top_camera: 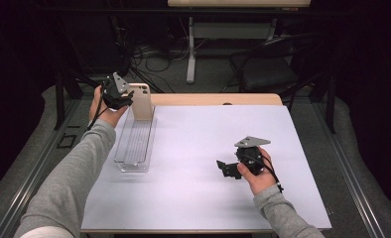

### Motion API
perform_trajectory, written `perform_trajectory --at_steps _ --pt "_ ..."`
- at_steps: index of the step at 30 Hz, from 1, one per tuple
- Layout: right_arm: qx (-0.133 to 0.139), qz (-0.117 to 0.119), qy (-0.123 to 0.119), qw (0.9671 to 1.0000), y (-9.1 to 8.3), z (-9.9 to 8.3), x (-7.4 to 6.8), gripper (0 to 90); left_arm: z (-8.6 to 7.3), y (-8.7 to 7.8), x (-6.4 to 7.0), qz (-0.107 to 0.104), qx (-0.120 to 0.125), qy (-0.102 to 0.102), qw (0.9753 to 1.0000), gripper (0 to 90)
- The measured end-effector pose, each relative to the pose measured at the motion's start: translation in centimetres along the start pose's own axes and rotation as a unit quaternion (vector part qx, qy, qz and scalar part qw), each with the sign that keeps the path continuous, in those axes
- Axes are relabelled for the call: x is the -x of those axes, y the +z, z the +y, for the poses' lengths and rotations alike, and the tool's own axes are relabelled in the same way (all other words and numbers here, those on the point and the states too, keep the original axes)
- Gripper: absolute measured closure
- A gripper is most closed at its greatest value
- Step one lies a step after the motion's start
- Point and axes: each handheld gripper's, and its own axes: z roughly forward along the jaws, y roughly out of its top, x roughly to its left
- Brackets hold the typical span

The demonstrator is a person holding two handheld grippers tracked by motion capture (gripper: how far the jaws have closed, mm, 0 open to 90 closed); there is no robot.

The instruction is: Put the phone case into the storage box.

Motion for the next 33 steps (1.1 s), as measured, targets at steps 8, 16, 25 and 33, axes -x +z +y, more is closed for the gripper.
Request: perform_trajectory --at_steps 8,16,25,33 --pt "0.002 -0.003 -0.003 1.0000 -0.1 0.1 0.2 5.4 -0.3 -0.6 -0.6 -0.057 -0.012 -0.053 0.9969 36.3" --pt "0.003 -0.005 -0.005 1.0000 -0.5 0.3 0.4 5.4 -0.3 -1.7 -1.1 -0.118 -0.017 -0.100 0.9878 31.8" --pt "0.005 -0.007 -0.010 0.9999 -0.8 0.7 0.6 5.3 0.0 -2.6 -1.0 -0.178 -0.026 -0.117 0.9767 29.5" --pt "0.002 -0.006 -0.015 0.9999 -0.5 1.1 0.6 5.2 0.0 -3.1 -0.9 -0.208 -0.038 -0.114 0.9707 29.1"
